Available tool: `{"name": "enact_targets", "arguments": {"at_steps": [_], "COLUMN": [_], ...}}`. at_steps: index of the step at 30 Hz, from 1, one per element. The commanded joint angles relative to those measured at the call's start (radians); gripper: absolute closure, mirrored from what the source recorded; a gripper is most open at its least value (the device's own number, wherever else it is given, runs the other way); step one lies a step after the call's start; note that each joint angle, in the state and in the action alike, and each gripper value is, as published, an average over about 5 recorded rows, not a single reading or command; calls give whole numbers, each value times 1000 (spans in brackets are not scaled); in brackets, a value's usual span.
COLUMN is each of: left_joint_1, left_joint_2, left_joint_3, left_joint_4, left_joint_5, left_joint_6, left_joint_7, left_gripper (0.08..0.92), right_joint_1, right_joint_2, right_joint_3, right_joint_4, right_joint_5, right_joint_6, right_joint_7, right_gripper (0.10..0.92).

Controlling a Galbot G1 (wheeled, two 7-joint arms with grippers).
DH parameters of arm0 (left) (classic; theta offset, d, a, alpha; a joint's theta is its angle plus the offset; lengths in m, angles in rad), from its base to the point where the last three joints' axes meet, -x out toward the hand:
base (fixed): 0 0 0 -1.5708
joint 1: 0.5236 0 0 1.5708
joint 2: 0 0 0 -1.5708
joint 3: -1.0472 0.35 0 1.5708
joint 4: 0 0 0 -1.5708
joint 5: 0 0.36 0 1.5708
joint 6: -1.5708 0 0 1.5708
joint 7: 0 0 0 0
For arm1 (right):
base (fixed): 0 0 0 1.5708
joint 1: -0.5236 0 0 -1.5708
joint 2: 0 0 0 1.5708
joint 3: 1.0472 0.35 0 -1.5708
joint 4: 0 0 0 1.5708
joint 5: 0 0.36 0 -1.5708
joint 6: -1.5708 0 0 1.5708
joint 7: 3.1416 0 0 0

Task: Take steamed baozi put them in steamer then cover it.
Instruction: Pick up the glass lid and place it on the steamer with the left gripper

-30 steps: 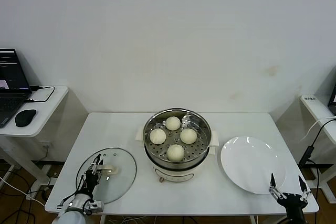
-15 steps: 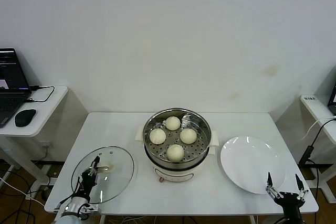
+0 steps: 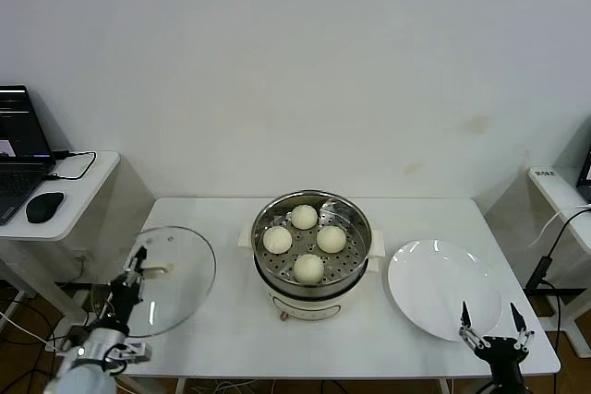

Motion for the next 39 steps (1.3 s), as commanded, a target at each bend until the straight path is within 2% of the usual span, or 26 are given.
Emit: {"name": "enact_targets", "arguments": {"at_steps": [1, 5, 8, 13, 18, 23, 30, 39], "left_joint_1": [-10, -36, -87, -236, -431, -531, -608, -609], "left_joint_2": [185, 236, 256, 241, 148, 59, -49, -234], "left_joint_3": [-4, 98, 195, 385, 547, 651, 728, 797], "left_joint_4": [-241, -312, -316, -291, -247, -222, -178, -103], "left_joint_5": [-174, -302, -292, -211, -112, -2, 111, 260], "left_joint_6": [195, 315, 357, 406, 482, 543, 575, 572], "left_joint_7": [192, 230, 229, 250, 333, 414, 480, 521], "left_gripper": [850, 850, 850, 850, 850, 850, 850, 850], "right_joint_1": [-13, -10, -5, 2, 15, 21, 20, 16], "right_joint_2": [-3, 4, 10, 22, 34, 48, 67, 68], "right_joint_3": [-19, -41, -50, -53, -54, -58, -63, -67], "right_joint_4": [15, 9, 3, -1, -24, -43, -52, -56], "right_joint_5": [-22, -54, -109, -168, -185, -224, -263, -274], "right_joint_6": [2, 10, 25, 31, 30, 42, 48, 51], "right_joint_7": [-1, 3, 11, 25, 44, 59, 68, 71], "right_gripper": [203, 203, 203, 203, 203, 203, 203, 203]}}
